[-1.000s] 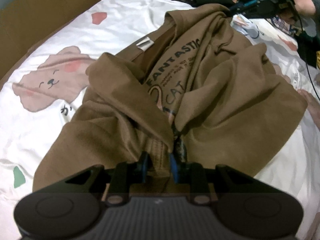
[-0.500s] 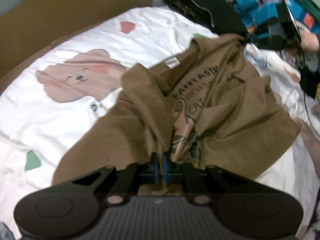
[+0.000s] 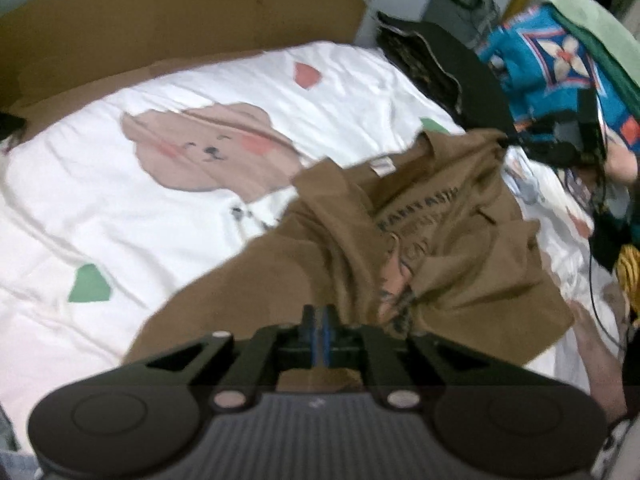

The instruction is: Fold clothes

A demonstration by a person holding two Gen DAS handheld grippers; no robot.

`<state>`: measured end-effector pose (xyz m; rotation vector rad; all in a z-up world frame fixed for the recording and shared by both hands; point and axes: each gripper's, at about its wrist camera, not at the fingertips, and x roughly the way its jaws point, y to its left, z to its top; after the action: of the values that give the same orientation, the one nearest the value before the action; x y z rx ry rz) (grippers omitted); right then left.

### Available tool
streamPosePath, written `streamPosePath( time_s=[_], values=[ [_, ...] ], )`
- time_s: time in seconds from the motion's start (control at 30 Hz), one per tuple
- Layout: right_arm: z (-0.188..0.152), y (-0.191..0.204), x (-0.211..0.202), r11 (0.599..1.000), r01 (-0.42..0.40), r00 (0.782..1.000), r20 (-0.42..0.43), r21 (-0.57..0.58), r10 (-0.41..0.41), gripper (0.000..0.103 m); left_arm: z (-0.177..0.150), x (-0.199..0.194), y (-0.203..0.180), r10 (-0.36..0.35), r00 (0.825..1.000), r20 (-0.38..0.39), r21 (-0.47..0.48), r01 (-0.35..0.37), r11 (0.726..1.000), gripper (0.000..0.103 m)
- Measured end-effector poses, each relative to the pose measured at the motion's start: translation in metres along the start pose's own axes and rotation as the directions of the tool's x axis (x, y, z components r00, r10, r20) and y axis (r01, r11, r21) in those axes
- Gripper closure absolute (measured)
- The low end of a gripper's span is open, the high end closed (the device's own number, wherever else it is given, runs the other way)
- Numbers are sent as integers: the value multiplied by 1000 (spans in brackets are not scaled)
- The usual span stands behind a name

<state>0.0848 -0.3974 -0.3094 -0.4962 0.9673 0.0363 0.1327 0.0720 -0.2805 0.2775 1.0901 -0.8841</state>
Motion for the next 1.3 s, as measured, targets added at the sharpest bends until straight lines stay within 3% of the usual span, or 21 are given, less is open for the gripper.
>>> streamPosePath(
  time_s=[0.3,0.53,1.3],
  values=[
    [-3,2,2,1000,-5,1000,-7,-14,4,101,-5,32,-14,-39,998,-46,5,39,999,96],
    [-5,4,5,1000,-8,1000,-12,-23,8,101,-4,27,-16,-76,997,-24,5,76,997,80],
    [-4,9,7,999,-7,1000,-21,-32,6,101,-7,62,-26,-61,996,-67,45,64,997,81]
  ],
)
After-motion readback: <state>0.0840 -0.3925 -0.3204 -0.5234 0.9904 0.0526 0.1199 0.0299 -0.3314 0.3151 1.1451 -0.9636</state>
